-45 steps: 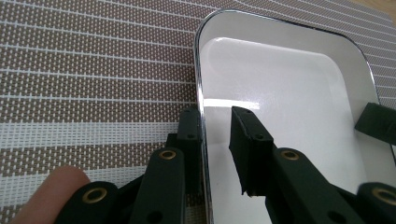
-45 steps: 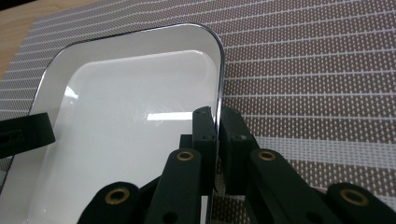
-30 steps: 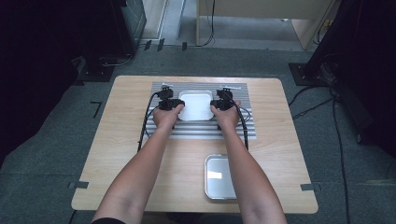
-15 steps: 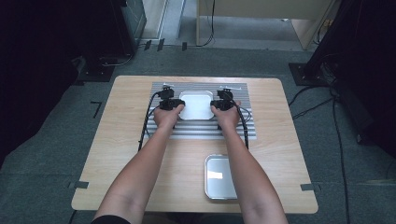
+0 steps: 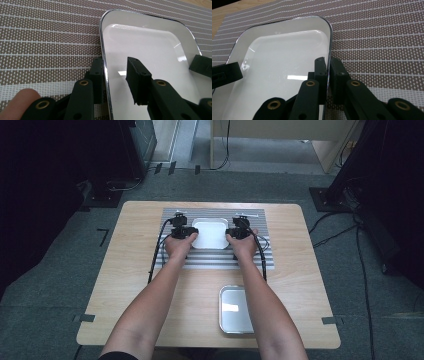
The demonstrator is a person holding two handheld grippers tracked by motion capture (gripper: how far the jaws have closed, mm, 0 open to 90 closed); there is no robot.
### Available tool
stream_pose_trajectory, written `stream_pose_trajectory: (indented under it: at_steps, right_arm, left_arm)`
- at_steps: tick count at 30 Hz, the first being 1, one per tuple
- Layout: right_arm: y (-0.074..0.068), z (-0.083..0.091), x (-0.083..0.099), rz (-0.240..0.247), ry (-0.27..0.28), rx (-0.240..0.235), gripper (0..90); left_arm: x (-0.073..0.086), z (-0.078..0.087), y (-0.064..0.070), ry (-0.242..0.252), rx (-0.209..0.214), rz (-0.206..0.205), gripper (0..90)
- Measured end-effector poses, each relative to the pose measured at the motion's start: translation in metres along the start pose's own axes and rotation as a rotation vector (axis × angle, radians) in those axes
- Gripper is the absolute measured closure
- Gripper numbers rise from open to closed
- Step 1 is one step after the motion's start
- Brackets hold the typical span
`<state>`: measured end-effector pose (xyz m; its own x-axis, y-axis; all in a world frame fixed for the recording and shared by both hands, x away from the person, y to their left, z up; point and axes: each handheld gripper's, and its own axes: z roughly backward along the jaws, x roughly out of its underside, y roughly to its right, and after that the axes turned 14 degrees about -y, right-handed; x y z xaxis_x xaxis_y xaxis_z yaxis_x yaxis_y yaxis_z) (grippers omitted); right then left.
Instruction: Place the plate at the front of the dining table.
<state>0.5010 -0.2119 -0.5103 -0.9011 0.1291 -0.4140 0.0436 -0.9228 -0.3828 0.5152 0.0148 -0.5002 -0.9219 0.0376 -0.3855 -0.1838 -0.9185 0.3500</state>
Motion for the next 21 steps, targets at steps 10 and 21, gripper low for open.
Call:
stream_pose_trajectory:
  at_steps: [10, 21]
  right_arm:
    - [0.0000, -0.0001, 0.0006, 0.030, 0.008, -0.023, 75.3]
    - [0.0010, -0.0009, 0.0026, 0.062, 0.019, -0.017, 79.4]
  left_arm:
    - [0.0017, -0.0007, 0.0022, 0.010, 0.035, -0.013, 50.2]
    - [0.0056, 0.0012, 0.0011, 0.014, 0.033, -0.009, 52.5]
